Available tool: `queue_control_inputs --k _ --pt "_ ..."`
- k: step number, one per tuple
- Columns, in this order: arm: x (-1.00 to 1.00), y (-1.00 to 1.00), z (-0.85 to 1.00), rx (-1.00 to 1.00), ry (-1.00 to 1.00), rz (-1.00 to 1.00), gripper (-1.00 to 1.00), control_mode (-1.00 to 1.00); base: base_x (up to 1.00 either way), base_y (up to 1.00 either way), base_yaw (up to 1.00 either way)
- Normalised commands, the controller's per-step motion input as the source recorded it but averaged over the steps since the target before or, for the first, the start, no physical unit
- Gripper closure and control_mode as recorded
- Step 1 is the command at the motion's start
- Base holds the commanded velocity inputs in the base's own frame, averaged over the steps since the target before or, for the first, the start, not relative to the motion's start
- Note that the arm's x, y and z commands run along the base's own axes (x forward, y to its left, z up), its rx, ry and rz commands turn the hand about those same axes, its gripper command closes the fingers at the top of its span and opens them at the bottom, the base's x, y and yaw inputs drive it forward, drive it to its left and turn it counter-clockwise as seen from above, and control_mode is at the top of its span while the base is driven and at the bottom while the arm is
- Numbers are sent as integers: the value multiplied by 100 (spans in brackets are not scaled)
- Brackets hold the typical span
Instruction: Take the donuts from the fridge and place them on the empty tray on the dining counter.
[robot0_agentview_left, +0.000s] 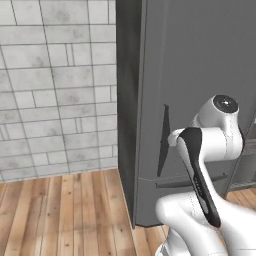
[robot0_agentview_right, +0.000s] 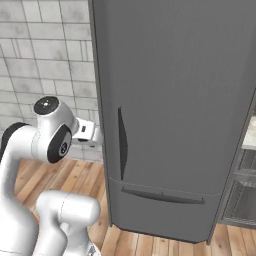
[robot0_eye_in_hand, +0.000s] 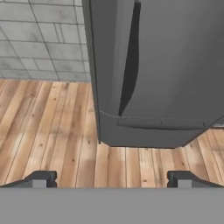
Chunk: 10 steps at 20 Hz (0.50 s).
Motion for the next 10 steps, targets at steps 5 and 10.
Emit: queue_control_inputs --k 5,10 --pt "69 -25 -3 0 0 0 -100 -100 0 0 0" --pt "53 -31 -15 0 -5 0 -100 -100 0 0 0"
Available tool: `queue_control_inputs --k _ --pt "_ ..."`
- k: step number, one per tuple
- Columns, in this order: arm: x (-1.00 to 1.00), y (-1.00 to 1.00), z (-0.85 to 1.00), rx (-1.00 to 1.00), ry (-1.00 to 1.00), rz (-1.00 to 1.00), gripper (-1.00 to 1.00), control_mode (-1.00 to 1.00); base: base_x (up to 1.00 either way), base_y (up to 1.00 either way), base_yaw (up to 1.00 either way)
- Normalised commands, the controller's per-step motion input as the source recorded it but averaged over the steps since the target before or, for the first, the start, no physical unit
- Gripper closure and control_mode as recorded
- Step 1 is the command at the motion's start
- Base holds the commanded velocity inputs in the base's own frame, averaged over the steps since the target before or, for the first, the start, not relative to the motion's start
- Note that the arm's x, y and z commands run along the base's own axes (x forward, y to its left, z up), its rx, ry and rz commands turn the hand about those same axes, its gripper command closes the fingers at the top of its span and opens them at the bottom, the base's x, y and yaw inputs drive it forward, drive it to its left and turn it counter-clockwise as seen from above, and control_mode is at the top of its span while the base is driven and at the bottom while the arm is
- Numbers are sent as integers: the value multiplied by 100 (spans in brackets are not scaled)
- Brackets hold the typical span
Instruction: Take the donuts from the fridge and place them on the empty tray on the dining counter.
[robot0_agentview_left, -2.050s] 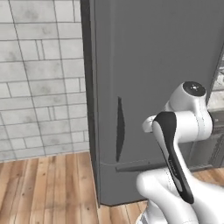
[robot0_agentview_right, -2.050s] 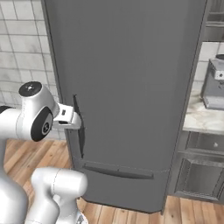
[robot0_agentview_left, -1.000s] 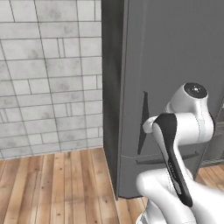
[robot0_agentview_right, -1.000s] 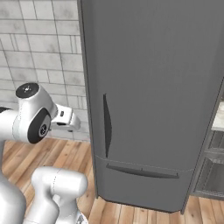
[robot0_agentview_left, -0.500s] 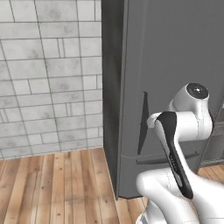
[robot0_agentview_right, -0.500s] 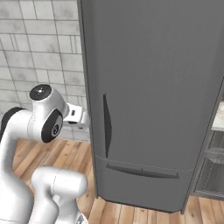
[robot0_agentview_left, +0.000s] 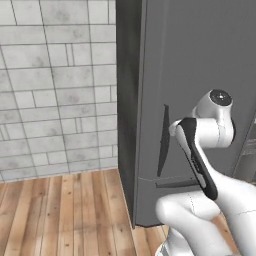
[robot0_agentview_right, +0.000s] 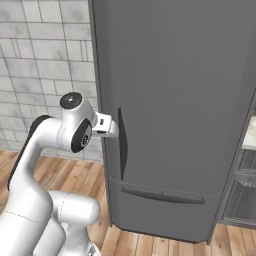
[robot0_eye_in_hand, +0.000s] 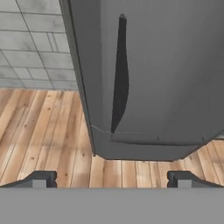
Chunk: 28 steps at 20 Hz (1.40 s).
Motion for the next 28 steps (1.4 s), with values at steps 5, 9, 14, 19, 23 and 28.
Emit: queue_control_inputs --k 5,9,14,19,23,28 --pt "54 -15 -42 0 -17 0 -100 -100 0 0 0" --pt "55 0 -49 0 -20 0 -100 -100 0 0 0" --pt "63 0 -26 0 -6 0 -100 -100 0 0 0" --pt "61 -8 -17 0 -4 0 -100 -100 0 0 0" --pt "59 -11 -14 0 -4 0 -100 -100 0 0 0" --pt "64 -4 -18 0 -4 0 -100 -100 0 0 0"
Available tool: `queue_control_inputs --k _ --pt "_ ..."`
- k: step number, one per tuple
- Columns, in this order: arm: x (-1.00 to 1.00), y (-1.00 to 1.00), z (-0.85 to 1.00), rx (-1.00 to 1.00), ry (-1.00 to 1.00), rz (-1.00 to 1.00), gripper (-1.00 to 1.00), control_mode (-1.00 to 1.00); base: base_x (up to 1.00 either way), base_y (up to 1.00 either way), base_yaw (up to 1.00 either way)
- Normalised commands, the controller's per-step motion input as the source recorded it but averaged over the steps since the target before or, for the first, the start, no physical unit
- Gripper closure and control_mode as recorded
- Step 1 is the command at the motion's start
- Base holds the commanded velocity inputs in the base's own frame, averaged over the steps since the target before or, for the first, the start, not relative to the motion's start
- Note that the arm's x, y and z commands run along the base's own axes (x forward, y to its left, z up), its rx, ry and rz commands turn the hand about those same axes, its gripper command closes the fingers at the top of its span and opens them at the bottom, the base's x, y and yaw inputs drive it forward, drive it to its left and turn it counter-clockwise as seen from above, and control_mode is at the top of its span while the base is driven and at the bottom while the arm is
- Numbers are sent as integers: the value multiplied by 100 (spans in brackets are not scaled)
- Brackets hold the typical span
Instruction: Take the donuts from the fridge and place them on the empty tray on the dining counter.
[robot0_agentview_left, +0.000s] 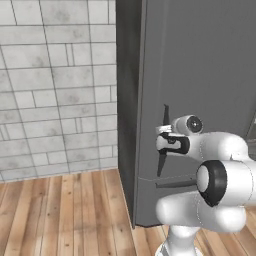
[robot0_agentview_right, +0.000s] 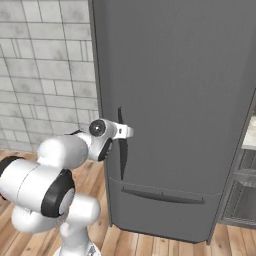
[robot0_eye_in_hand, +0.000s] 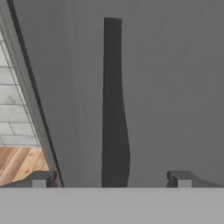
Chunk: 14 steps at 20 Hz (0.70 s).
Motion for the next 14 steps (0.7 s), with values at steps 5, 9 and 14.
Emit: queue_control_inputs --k 5,9,14 --pt "67 -4 -14 0 -3 0 -100 -100 0 0 0" --pt "63 -18 -11 0 -1 0 -100 -100 0 0 0" --pt "65 -29 -11 0 0 0 -100 -100 0 0 0"
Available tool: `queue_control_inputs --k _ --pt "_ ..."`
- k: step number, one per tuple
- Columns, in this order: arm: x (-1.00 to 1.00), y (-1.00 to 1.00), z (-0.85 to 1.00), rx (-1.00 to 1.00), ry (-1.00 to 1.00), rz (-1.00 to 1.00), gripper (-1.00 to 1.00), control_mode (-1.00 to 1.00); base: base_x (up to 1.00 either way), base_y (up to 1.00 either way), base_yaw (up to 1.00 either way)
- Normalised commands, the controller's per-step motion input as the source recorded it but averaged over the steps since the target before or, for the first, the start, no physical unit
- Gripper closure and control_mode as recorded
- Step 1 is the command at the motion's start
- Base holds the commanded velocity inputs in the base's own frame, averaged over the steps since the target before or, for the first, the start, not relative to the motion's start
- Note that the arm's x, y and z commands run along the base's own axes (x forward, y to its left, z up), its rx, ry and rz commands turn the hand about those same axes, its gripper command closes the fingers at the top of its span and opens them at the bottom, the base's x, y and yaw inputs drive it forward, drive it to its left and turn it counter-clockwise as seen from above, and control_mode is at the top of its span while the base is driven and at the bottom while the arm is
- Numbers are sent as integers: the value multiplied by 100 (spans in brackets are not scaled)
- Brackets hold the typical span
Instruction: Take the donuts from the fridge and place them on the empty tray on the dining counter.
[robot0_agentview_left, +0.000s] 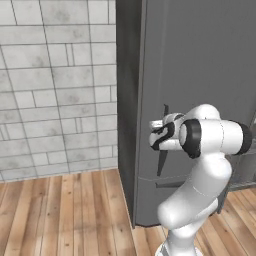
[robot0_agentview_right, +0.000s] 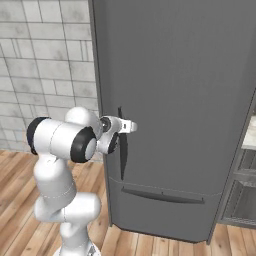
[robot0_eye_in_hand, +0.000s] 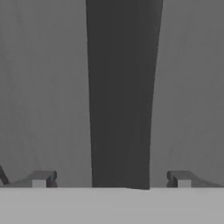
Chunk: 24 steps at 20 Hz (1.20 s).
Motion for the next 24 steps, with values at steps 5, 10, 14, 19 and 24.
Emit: queue_control_inputs --k 5,10,14,19,24 --pt "66 -37 -15 0 -1 1 -100 -100 0 0 0" --pt "66 -18 -14 0 -2 1 100 -100 0 0 0" --pt "50 0 4 1 13 0 100 -100 0 0 0" --pt "-26 0 27 0 24 0 100 -100 0 0 0" --pt "-79 0 15 0 32 0 100 -100 0 0 0"
